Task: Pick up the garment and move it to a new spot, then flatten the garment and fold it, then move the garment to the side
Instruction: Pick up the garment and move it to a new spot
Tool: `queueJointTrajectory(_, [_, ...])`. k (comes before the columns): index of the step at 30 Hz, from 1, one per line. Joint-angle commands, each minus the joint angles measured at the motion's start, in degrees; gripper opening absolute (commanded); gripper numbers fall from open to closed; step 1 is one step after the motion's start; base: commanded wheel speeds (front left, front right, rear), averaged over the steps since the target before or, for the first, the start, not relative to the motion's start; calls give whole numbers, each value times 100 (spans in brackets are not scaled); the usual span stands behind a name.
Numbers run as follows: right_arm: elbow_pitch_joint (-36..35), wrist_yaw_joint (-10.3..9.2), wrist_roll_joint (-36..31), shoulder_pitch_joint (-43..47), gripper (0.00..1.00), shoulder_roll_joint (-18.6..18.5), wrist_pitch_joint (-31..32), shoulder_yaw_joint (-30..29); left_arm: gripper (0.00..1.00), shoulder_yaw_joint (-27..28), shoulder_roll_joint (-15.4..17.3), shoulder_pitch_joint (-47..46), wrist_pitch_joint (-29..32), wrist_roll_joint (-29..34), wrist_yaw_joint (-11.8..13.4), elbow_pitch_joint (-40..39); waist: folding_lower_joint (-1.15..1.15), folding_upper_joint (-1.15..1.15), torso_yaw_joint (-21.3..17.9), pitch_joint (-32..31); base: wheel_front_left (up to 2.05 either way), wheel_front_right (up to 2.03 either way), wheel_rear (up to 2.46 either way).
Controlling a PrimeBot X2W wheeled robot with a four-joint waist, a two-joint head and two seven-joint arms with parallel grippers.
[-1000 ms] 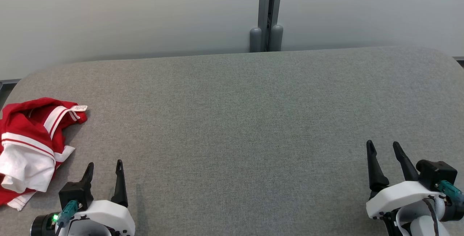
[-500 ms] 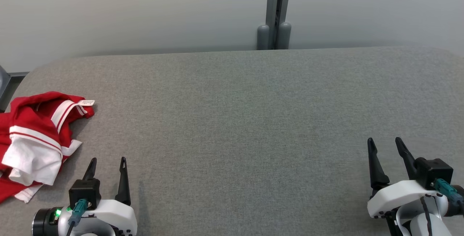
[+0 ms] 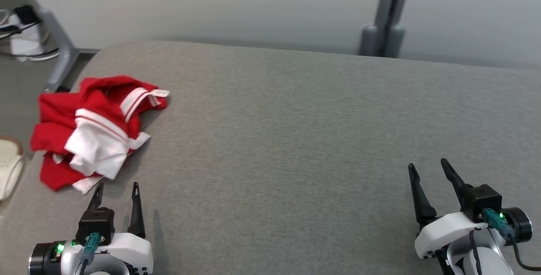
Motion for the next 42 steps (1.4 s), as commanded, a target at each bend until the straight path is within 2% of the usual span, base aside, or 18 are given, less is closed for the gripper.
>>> queueJointTrajectory(1, [32,0,-9,-48,100,-47,-29,50,100,50,28,26,-11,6,11,12,0,0,363,45,0,0,0])
queueJointTrajectory(6, [73,0,29,-79,100,-46,-28,194,100,177,18,66,-11,-16,27,110,0,0,863,62,0,0,0])
queueJointTrajectory(11, [79,0,37,-85,100,-49,-28,286,100,224,11,59,-11,-6,-47,153,0,0,1186,71,0,0,0])
queueJointTrajectory(18, [78,0,-29,-151,100,-52,-28,396,100,305,-54,41,-11,-29,-118,124,0,0,1377,163,0,0,0])
queueJointTrajectory(24, [38,0,-156,-314,100,-66,-28,496,100,471,-15,-390,-11,-207,-376,210,0,0,1197,455,0,0,0])
queueJointTrajectory(35, [-113,0,-229,-632,100,-343,-28,569,100,628,441,-2012,-7,-160,-848,694,0,0,642,1186,0,0,0])
queueJointTrajectory(38, [-126,0,-179,-678,100,-336,-27,545,100,572,559,-2481,-8,-125,-1008,1022,0,0,459,1331,0,0,0])
queueJointTrajectory(42, [-143,0,-152,-706,100,-294,-27,558,100,592,595,-2827,-8,-197,-1076,1520,0,0,302,1424,0,0,0])
